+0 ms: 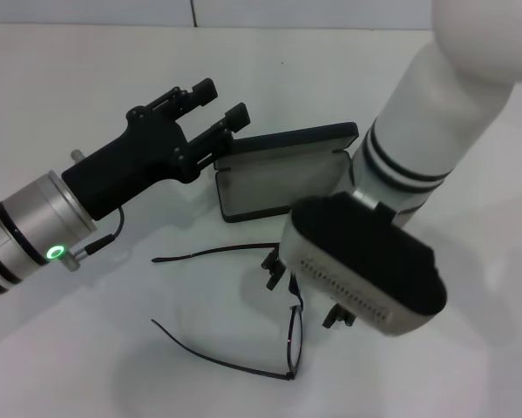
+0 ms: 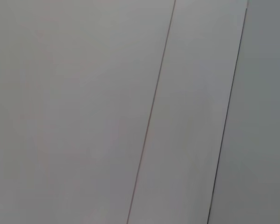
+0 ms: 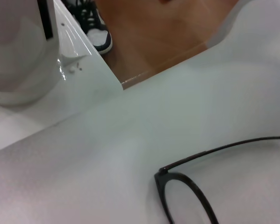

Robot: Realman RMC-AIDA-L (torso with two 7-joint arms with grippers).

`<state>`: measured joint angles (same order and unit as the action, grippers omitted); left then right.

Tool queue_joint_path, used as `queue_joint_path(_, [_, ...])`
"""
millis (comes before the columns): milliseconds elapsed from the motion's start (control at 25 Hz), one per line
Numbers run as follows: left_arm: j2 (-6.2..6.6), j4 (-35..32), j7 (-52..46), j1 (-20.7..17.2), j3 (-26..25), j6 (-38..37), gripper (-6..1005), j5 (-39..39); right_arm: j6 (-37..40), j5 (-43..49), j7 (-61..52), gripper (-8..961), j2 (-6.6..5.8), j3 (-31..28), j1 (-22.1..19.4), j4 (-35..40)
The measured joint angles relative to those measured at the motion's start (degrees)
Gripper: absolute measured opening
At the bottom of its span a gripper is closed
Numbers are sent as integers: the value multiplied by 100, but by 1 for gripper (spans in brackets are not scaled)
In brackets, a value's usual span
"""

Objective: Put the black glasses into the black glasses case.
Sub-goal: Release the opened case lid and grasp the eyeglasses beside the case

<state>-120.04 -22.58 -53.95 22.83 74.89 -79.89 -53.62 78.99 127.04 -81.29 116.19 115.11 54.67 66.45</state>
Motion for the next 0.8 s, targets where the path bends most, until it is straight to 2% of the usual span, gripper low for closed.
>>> queue_joint_path(160, [-2, 0, -5, -14, 67, -1, 625, 2, -241, 19, -73, 713, 0, 310, 0, -54])
queue_joint_path(400, [-2, 0, -10, 1, 70, -1, 625, 3, -305, 58, -76, 679, 0, 332, -8, -105])
queue_joint_path(640, [-2, 0, -11, -2, 70, 0, 625, 0, -366, 88, -123, 474, 0, 363, -40, -117])
queue_joint_path(800, [-3, 0, -11, -13, 70, 0, 625, -3, -369, 102, -143, 443, 0, 413, -22, -185])
